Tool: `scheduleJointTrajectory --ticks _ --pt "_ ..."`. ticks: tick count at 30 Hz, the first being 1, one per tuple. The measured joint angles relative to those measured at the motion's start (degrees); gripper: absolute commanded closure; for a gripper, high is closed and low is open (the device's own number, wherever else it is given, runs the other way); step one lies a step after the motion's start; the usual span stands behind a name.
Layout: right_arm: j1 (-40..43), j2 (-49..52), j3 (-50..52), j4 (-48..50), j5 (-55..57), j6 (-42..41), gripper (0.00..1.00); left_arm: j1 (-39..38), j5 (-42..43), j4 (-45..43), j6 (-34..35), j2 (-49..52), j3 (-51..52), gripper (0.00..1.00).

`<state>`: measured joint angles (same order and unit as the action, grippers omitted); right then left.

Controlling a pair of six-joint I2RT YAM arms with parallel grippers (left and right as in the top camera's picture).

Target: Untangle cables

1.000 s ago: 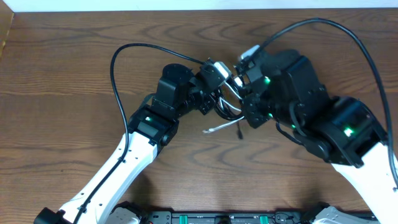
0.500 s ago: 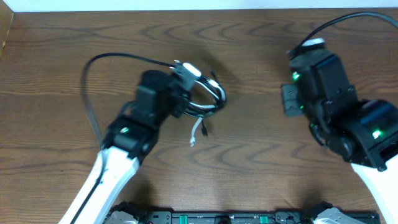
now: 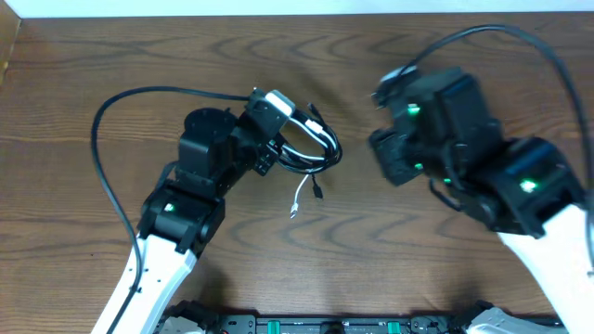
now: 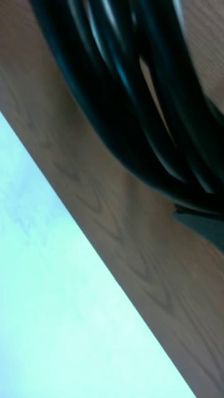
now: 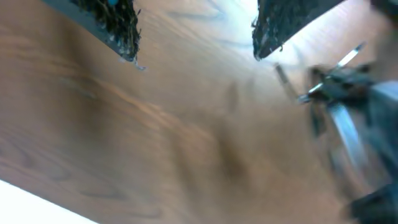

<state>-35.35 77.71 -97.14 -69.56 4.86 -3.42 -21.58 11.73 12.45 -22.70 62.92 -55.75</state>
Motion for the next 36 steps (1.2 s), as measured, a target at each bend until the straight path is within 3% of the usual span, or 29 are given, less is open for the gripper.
scheduleJointTrajectory --ticks 10,20,36 --pt "-4.7 7.8 0.0 1.0 -2.2 4.2 0.55 0.1 0.3 -0.7 1.1 2.6 0.0 0.93" --pt "-6.9 7.5 0.0 6.9 -3.8 4.6 0.49 0.2 0.0 0.2 1.9 2.6 0.0 0.93" --pt "-8.3 4.8 0.0 2.6 -4.5 4.5 0.5 0.1 0.5 0.7 1.9 4.0 0.0 0.93"
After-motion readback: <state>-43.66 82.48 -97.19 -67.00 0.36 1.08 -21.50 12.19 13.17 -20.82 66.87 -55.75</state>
